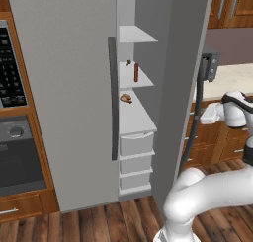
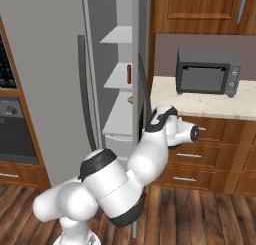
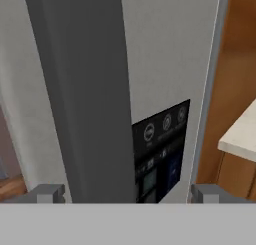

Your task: Store the hot dog in the freezer for long-term storage. Close the freezer door after placing the cooked food.

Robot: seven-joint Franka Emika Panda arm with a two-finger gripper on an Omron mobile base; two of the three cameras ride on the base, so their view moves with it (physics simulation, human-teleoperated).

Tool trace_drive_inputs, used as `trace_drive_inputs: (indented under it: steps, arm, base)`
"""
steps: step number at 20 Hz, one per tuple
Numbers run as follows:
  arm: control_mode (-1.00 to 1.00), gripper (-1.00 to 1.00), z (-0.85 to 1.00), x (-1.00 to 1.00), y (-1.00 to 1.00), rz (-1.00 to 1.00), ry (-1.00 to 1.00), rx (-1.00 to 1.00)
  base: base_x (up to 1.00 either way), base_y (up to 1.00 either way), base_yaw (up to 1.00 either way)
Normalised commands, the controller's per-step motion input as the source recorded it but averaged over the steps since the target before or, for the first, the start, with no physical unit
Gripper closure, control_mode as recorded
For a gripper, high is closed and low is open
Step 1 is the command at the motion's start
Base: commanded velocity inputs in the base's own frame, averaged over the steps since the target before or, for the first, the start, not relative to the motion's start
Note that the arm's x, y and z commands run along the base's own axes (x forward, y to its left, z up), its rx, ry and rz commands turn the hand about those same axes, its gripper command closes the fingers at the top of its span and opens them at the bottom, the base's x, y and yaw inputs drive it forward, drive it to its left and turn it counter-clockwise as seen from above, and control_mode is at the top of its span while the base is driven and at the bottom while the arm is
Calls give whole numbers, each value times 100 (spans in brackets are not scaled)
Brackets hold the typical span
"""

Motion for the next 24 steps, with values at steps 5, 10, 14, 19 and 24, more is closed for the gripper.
trace_drive_inputs:
  steps: [5,10,14,19,24]
  arm:
    - [-100,-100,-8,18,27,15,0,0]
    - [-100,-100,-1,4,57,19,0,0]
    - [-100,-100,0,1,90,5,0,-1]
    - [-100,-100,0,13,100,0,0,-10]
    - [-100,-100,0,30,100,-3,0,-9]
  base:
    - [0,0,0]
    - [0,0,0]
    - [0,0,0]
    - [0,0,0]
    - [0,0,0]
